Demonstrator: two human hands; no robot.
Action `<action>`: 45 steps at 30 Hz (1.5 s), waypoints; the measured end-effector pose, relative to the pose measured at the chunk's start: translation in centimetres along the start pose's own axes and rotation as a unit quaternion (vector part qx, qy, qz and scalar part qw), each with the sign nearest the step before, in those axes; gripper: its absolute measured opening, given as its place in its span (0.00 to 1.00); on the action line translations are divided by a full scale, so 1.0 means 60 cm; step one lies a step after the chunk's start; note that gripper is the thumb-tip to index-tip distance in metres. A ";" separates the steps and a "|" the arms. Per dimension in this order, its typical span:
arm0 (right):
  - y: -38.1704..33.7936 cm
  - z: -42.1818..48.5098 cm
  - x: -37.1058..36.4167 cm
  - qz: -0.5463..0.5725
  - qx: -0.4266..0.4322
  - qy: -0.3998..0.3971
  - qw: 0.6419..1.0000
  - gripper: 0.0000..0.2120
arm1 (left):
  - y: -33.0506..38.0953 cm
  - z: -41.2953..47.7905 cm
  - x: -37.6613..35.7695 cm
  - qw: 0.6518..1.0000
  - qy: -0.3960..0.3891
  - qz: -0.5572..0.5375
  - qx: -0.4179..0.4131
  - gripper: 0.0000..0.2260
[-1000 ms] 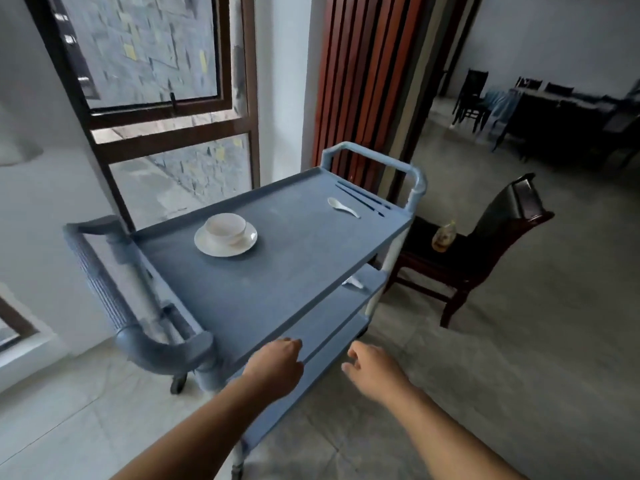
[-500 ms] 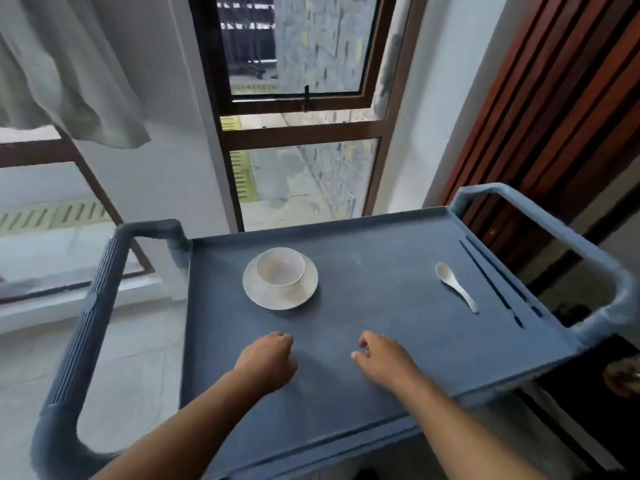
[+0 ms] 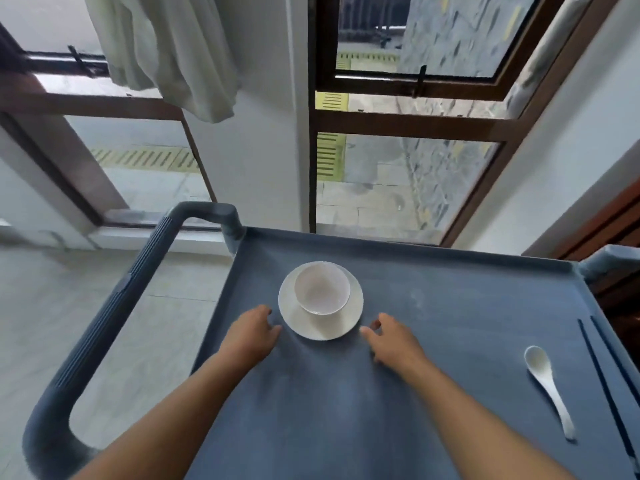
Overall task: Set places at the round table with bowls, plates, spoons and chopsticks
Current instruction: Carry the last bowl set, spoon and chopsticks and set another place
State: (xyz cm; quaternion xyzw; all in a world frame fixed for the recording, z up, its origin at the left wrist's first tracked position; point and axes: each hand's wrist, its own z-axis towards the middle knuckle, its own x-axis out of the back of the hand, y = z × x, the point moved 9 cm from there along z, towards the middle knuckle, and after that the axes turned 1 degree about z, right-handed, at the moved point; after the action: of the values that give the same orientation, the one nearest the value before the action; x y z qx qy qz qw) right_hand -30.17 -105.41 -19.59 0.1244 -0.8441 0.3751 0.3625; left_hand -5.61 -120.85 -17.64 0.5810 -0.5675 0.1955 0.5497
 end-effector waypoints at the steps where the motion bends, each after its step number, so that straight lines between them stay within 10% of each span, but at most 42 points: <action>1: -0.006 0.013 0.000 0.020 -0.006 -0.001 1.000 0.14 | 0.000 0.018 0.004 1.000 0.008 -0.022 0.009 0.19; 14: -0.023 0.075 -0.016 0.131 -0.050 0.007 0.990 0.06 | 0.032 0.122 -0.032 0.983 -0.008 -0.183 0.012 0.08; 22: 0.090 -0.001 0.074 0.218 -0.080 0.068 0.970 0.07 | 0.143 0.058 -0.121 0.833 -0.241 -0.497 0.017 0.15; 35: 0.342 -0.150 0.257 0.259 -0.075 0.179 0.946 0.10 | 0.375 -0.096 -0.285 0.760 -0.328 -0.561 0.019 0.27; 39: 0.431 -0.165 0.327 0.134 -0.101 0.239 0.956 0.13 | 0.423 -0.123 -0.308 0.758 -0.293 -0.582 0.026 0.27; 45: 0.448 -0.125 0.293 -0.079 -0.088 0.113 0.986 0.19 | 0.464 -0.142 -0.314 0.769 -0.269 -0.580 0.023 0.26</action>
State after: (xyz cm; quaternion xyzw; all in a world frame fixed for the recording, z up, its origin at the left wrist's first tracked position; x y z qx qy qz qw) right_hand -51.66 -80.40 -18.36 0.1153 -0.8150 0.2808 0.4936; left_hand -31.85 -98.23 -19.33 0.8409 -0.2431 -0.3117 0.3696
